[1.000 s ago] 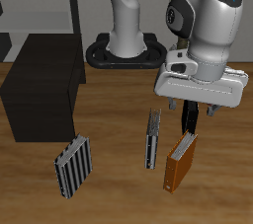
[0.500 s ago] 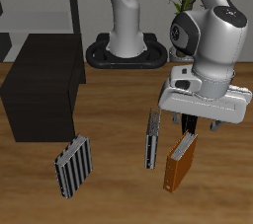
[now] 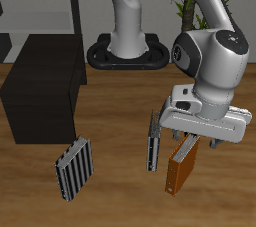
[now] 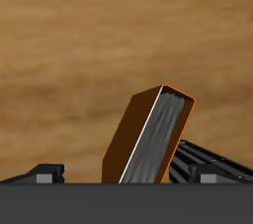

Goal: Place the orange book in the top region of the shelf

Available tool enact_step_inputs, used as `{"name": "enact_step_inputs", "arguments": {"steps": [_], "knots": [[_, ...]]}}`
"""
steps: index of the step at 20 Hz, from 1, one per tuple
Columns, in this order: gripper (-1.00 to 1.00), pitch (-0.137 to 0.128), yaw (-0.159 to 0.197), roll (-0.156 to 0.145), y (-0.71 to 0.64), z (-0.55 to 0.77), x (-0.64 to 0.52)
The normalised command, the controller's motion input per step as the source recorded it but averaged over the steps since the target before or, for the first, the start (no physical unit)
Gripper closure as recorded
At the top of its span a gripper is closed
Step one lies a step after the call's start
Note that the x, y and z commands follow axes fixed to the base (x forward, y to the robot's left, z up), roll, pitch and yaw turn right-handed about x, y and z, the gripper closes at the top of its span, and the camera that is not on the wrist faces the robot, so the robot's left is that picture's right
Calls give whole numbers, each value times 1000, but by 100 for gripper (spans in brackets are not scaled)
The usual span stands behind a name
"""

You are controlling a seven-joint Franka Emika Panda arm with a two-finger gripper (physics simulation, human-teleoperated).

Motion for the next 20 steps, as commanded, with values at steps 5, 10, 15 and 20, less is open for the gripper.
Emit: {"name": "enact_step_inputs", "arguments": {"steps": [5,10,15,20], "knots": [[-100,51,-32,-25,-131,-307,48],[-100,64,-30,-19,-183,-264,53],[100,16,-20,-9,-70,-122,-13],[100,-12,2,18,64,-2,-85]]}}
